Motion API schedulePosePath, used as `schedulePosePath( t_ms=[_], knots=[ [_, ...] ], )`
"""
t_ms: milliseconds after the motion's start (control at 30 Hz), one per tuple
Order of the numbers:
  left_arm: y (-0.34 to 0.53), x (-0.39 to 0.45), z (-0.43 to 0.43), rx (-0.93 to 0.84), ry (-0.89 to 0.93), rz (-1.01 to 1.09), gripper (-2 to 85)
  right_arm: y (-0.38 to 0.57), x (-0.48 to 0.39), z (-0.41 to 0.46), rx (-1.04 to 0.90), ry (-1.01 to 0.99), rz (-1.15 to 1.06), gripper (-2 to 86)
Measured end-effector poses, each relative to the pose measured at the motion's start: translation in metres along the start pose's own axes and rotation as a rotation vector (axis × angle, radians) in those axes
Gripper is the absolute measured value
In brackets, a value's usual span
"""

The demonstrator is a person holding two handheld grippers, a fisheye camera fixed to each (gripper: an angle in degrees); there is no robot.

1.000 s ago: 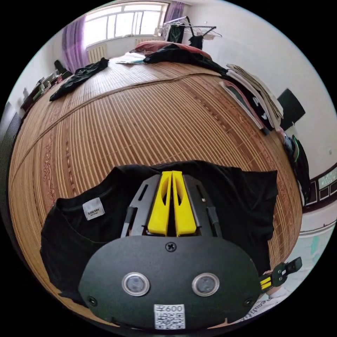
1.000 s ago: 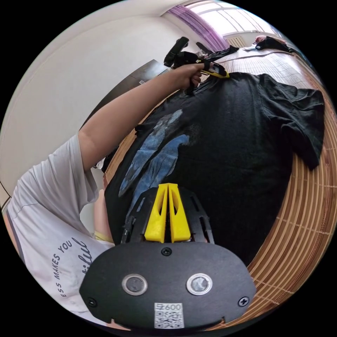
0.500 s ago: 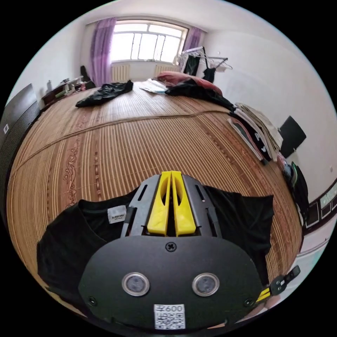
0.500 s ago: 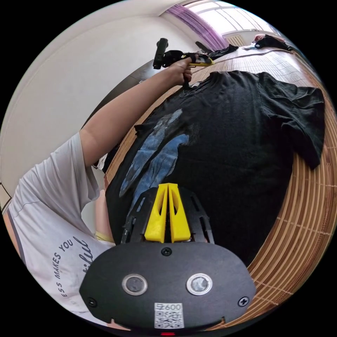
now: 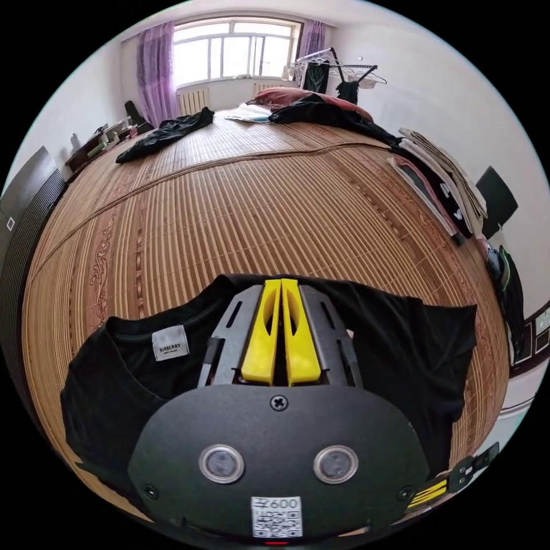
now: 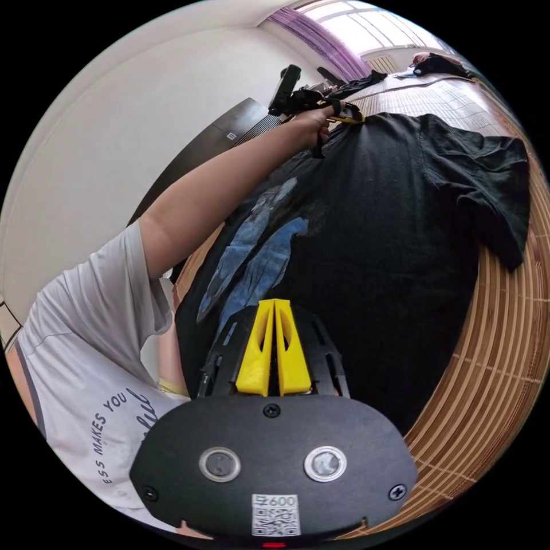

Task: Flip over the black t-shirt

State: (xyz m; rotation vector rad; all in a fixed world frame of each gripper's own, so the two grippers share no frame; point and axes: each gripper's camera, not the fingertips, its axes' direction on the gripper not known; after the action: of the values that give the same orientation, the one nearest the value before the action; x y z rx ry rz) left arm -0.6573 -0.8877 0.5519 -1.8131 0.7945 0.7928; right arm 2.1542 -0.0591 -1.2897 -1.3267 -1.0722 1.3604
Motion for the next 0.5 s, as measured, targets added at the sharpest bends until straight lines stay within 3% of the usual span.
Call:
schedulePosePath(
  t_ms=[167,300,500],
  knots=[
    [0.000,-0.012,-0.005,-0.020,0.053,0.038,0.3,0.002,0.006,0.007,-0.002,0.019,-0.011,-0.9],
    [0.013,-0.017,-0.030,0.099,-0.024,0.048,0.1,0.002,0.016,0.010,-0.002,0.014,-0.008,-0.9],
    [0.011,0.002,-0.015,0.024,0.167,0.151,0.1,0.002,0.032,0.016,0.001,0.016,-0.004,-0.9]
  ],
)
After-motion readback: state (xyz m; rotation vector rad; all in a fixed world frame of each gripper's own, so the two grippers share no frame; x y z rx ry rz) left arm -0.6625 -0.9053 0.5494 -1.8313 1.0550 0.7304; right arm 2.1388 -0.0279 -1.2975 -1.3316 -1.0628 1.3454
